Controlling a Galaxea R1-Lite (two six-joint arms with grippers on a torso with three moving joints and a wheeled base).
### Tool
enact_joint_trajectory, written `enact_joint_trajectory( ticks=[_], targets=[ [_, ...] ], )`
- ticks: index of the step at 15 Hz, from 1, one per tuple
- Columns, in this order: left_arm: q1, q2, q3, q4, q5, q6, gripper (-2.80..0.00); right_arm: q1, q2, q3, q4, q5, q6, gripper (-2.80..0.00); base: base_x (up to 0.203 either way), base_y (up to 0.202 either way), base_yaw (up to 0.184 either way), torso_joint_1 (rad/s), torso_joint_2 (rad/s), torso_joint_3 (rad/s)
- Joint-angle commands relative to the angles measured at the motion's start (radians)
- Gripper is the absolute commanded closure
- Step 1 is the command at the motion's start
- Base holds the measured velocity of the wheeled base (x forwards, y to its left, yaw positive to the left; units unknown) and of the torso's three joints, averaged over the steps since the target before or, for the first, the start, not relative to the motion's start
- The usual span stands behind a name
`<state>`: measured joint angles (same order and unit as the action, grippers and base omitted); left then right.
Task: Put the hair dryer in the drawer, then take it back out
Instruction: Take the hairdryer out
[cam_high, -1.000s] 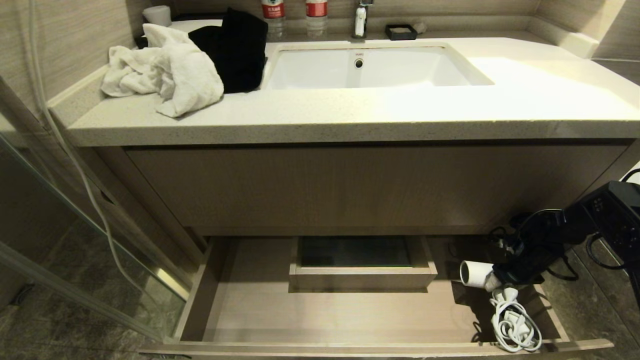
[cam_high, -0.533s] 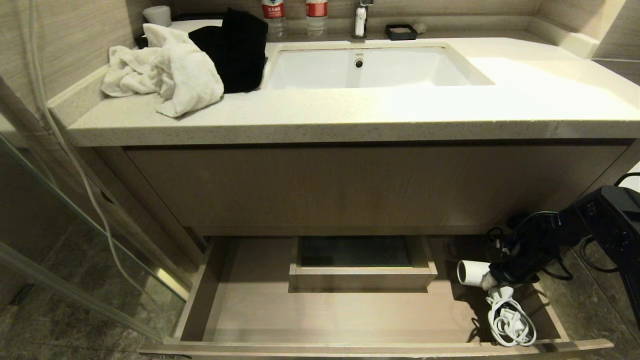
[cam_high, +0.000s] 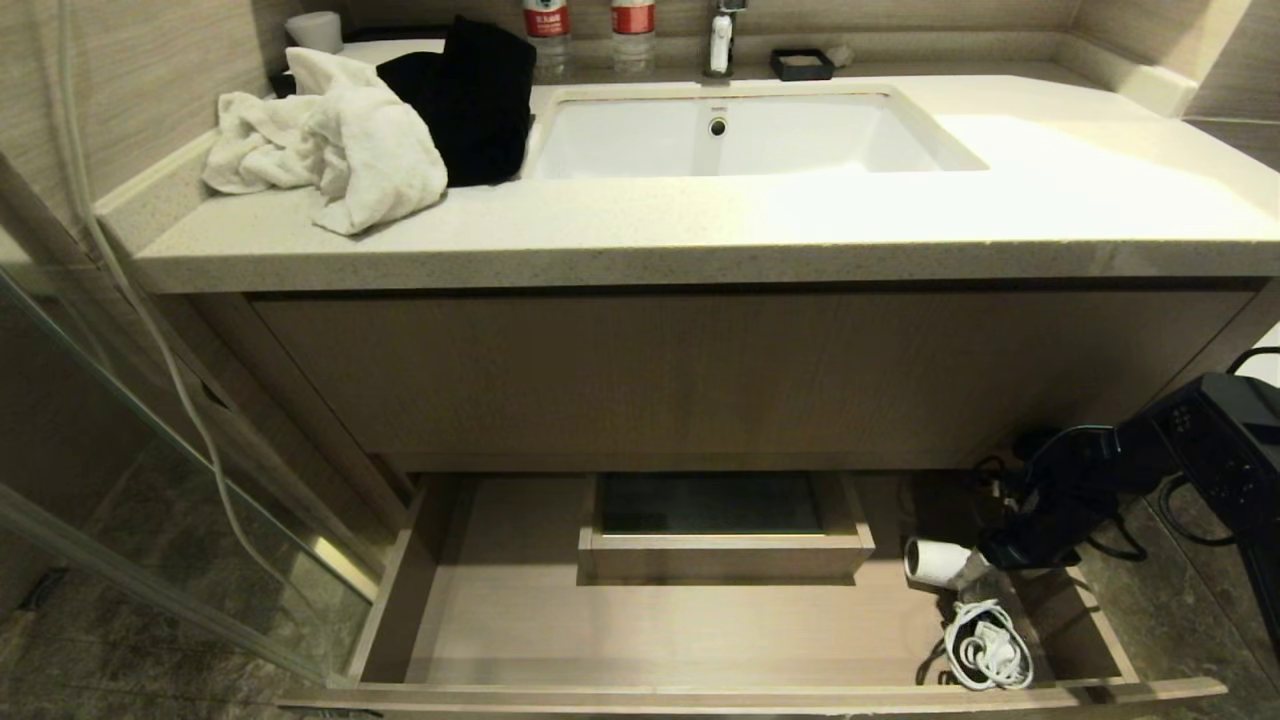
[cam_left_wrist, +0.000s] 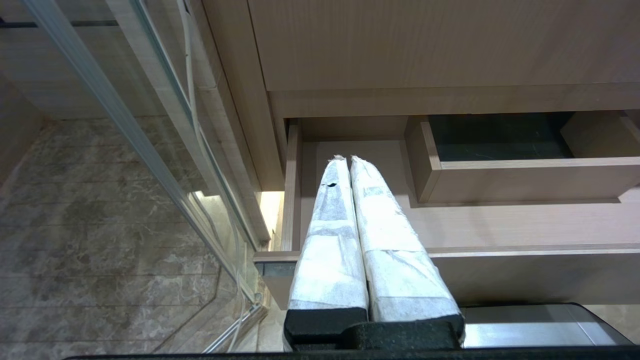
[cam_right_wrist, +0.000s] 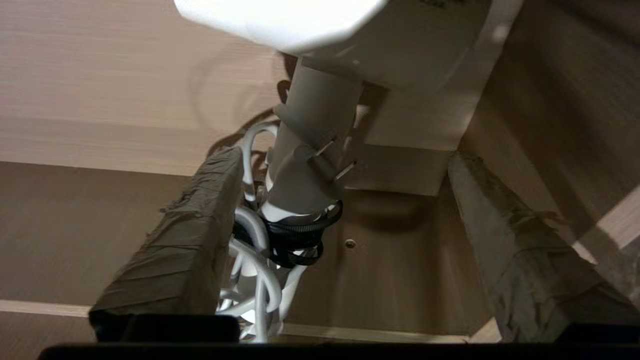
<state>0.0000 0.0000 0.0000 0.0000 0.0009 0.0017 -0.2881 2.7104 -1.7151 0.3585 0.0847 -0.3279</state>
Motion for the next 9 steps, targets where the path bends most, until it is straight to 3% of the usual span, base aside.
enact_joint_trajectory(
  ticks=[1,9],
  targets=[
    [0.0,-0.002,0.0,0.0,0.001,0.0,0.0,0.0,0.006,-0.003,-0.002,0.001,-0.002,-2.8,0.0,0.0,0.0,0.0,0.0,0.0],
    [0.0,0.0,0.0,0.0,0.001,0.0,0.0,0.015,-0.227,0.139,-0.008,-0.092,-0.007,-2.8,0.0,0.0,0.0,0.0,0.0,0.0]
  ],
)
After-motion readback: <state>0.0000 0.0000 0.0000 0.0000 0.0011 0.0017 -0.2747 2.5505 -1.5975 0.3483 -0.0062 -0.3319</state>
